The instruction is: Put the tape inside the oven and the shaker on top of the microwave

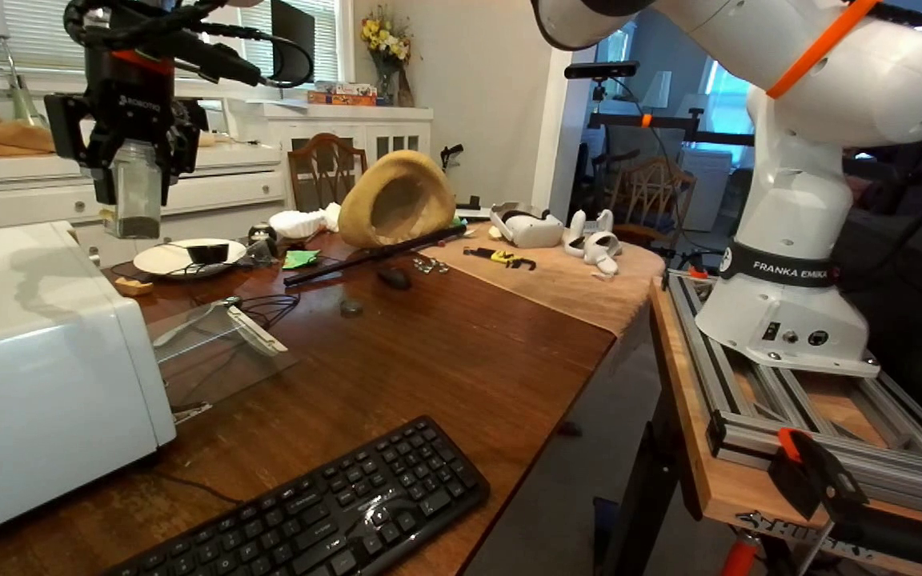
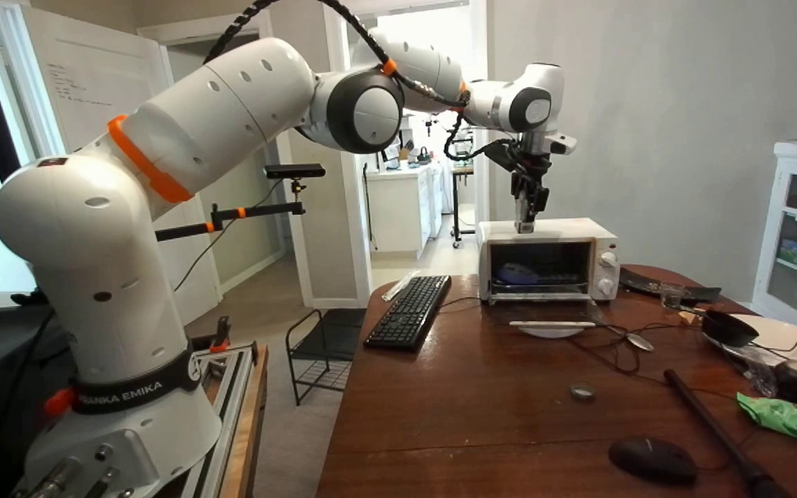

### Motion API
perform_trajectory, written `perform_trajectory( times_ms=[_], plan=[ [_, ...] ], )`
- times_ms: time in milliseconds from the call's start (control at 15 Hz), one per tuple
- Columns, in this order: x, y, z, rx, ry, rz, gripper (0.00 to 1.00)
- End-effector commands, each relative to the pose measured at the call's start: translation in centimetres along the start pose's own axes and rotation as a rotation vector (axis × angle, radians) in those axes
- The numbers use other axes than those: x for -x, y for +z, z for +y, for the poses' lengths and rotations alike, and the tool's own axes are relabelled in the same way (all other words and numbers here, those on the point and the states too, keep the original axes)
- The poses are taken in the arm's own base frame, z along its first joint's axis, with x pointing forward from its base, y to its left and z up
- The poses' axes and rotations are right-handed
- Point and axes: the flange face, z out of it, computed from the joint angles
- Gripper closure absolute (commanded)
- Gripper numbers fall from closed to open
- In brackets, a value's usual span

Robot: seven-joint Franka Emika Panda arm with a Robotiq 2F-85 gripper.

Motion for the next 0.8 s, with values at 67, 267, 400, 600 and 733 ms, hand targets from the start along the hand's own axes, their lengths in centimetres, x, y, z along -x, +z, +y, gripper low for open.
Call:
perform_trajectory(
  times_ms=[67,267,400,600,733],
  plan=[
    [-0.1,0.0,0.1,0.000,0.001,0.000,0.69],
    [0.3,-0.4,-2.5,0.030,-0.066,0.055,0.69],
    [1.1,-1.3,-4.9,0.057,-0.146,0.084,0.69],
    [2.8,-2.6,-8.6,0.116,-0.297,0.137,0.69],
    [4.1,-2.6,-10.6,0.169,-0.391,0.138,0.69]
  ],
)
